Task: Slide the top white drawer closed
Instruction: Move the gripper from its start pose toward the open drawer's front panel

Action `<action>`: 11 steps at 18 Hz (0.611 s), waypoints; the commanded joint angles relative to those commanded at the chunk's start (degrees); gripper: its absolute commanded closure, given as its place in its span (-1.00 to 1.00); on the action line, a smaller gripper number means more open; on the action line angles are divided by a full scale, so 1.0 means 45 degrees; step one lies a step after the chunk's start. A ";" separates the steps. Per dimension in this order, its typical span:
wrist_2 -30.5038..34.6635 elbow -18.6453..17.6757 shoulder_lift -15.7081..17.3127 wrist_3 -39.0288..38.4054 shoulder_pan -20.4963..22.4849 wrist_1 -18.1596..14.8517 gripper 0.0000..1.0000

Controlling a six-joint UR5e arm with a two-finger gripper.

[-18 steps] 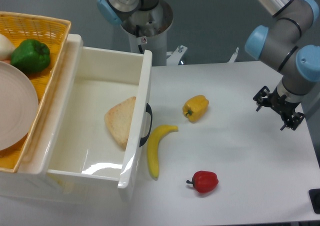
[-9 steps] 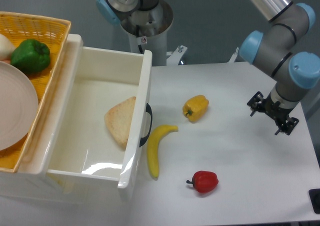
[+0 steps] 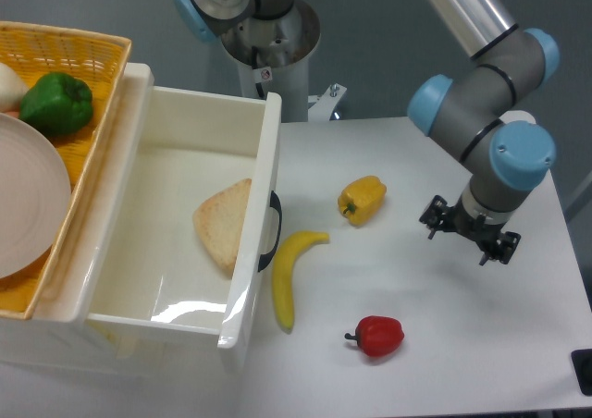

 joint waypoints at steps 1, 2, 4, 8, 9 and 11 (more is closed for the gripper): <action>-0.0059 -0.0058 0.0058 -0.0041 -0.0078 0.0000 -1.00; -0.0156 -0.0097 0.0136 -0.0235 -0.0156 0.0000 -1.00; -0.0313 -0.0175 0.0118 -0.1868 -0.0331 0.0000 -1.00; -0.0371 -0.0565 0.0447 -0.3225 -0.0645 0.0000 -0.83; -0.0604 -0.0682 0.0585 -0.3245 -0.0722 -0.0019 -0.75; -0.1092 -0.0917 0.0878 -0.3458 -0.0820 -0.0039 -0.48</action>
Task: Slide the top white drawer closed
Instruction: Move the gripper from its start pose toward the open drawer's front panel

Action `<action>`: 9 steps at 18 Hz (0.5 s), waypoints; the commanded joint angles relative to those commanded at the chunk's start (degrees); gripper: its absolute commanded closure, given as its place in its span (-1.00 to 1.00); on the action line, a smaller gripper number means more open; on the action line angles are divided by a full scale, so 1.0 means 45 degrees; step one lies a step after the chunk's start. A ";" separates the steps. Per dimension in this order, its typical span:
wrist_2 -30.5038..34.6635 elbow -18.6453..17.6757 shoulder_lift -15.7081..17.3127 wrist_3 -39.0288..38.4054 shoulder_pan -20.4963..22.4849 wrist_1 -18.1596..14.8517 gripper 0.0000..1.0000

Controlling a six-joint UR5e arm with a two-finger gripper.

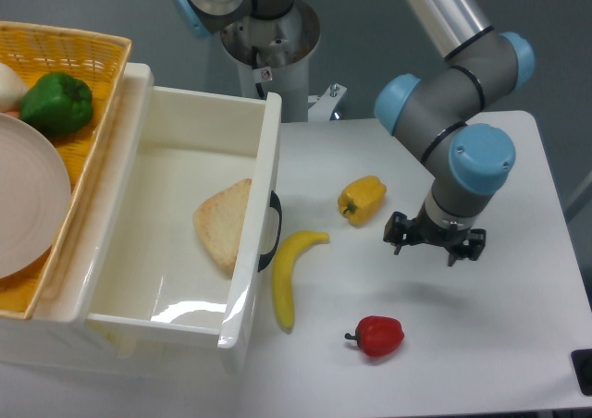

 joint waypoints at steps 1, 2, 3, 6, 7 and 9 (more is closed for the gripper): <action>-0.0196 -0.0253 0.0137 -0.0176 0.0000 0.0000 -0.33; -0.0410 -0.0410 0.0371 -0.0294 0.0000 0.0000 -0.17; -0.0664 -0.0547 0.0624 -0.0333 0.0019 -0.0039 -0.03; -0.1425 -0.1171 0.1192 -0.0470 0.0097 -0.0117 0.26; -0.1737 -0.1309 0.1251 -0.0548 0.0059 -0.0214 0.27; -0.2266 -0.1369 0.1271 -0.1190 -0.0058 -0.0721 0.42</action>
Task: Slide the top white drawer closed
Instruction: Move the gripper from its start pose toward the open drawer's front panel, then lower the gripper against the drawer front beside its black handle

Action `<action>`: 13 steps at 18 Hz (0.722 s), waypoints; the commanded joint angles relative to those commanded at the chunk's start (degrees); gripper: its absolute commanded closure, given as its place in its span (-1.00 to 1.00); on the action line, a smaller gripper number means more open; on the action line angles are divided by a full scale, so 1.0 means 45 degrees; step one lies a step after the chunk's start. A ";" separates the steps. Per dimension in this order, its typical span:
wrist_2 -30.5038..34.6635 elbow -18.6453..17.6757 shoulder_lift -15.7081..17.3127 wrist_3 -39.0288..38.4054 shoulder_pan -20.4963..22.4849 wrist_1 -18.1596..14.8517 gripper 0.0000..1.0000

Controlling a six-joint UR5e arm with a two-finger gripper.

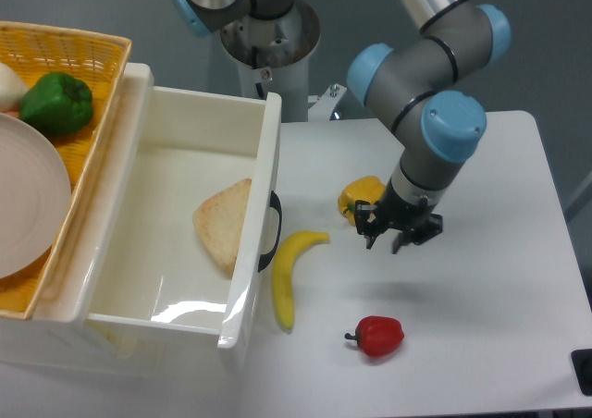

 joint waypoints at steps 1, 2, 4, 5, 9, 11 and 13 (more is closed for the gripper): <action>-0.0350 -0.0019 0.0000 -0.0158 -0.0039 -0.0157 0.43; -0.0779 -0.0019 0.0000 -0.0179 -0.0059 -0.0294 0.53; -0.1270 -0.0019 0.0000 -0.0198 -0.0234 -0.0470 0.65; -0.1330 -0.0019 0.0000 -0.0218 -0.0254 -0.0606 0.73; -0.1681 0.0000 0.0020 -0.0199 -0.0255 -0.1251 0.81; -0.1992 0.0000 0.0020 -0.0198 -0.0196 -0.1388 0.81; -0.2345 0.0020 0.0136 -0.0198 -0.0157 -0.1428 0.82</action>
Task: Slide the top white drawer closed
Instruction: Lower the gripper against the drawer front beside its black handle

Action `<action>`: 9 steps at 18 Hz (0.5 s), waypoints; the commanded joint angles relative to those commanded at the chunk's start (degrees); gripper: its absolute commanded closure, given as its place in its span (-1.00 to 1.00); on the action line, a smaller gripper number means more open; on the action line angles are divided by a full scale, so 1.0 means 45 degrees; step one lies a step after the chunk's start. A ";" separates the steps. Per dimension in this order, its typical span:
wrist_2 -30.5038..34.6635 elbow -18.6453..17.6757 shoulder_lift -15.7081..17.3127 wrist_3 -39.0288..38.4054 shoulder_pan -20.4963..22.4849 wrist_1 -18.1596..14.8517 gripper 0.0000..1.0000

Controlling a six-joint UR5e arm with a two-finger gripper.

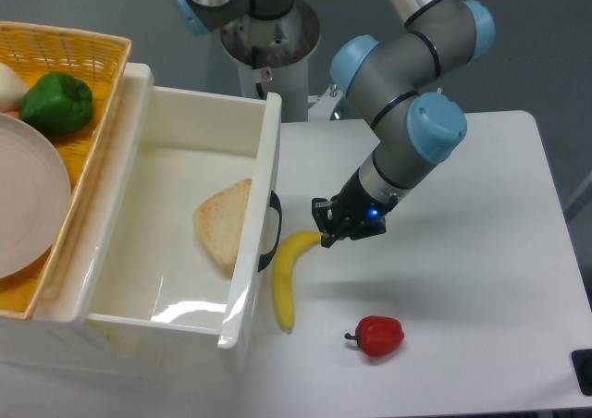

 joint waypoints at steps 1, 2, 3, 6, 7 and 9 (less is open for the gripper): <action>-0.0098 0.0000 0.0078 0.0000 0.0000 -0.0039 0.83; -0.0215 0.0000 0.0098 0.0000 0.0000 -0.0155 0.83; -0.0410 0.0039 0.0118 0.0000 -0.0019 -0.0253 0.83; -0.0685 0.0058 0.0372 0.0000 -0.0019 -0.0702 0.83; -0.0782 0.0078 0.0391 0.0000 -0.0019 -0.0819 0.83; -0.0919 0.0098 0.0585 0.0000 0.0000 -0.1112 0.83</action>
